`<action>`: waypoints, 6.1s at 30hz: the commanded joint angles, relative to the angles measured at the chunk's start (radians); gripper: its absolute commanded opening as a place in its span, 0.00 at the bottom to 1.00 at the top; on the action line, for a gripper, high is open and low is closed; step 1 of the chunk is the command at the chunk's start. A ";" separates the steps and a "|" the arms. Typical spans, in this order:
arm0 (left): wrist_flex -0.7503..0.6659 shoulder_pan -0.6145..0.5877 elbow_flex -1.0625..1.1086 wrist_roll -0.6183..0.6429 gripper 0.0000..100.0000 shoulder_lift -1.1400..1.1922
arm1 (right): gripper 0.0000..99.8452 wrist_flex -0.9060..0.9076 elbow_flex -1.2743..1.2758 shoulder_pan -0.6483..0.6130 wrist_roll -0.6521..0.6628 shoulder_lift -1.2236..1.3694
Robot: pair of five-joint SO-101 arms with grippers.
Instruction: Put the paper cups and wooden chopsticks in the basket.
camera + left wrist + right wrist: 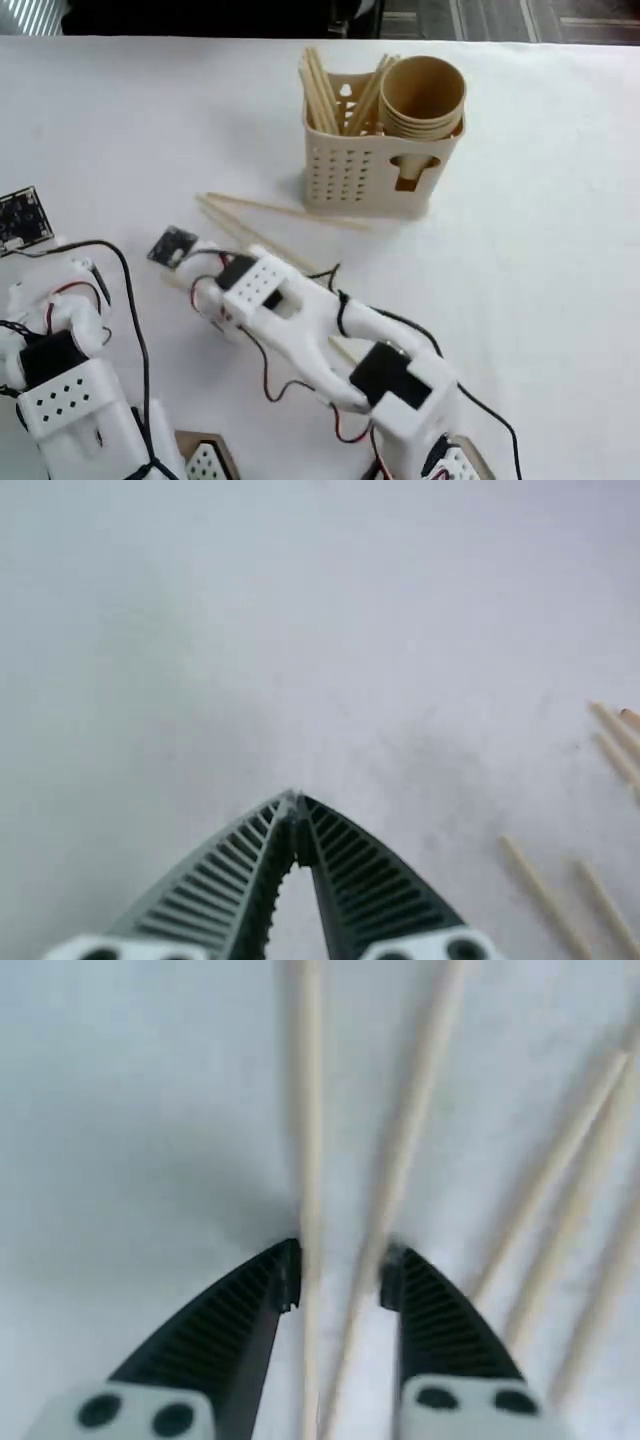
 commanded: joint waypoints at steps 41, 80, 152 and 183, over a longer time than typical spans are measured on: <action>-0.026 -0.007 0.040 0.011 0.02 -0.018 | 0.02 -0.030 -0.305 0.521 0.132 -0.806; -0.026 -0.007 0.044 0.011 0.02 -0.018 | 0.22 -0.458 -0.137 0.601 -0.066 -0.642; -0.026 -0.005 0.046 0.006 0.02 -0.018 | 0.02 0.670 -1.247 0.349 0.443 0.306; -0.028 -0.005 0.046 0.008 0.02 -0.018 | 0.02 0.209 -1.145 0.605 -0.006 -0.335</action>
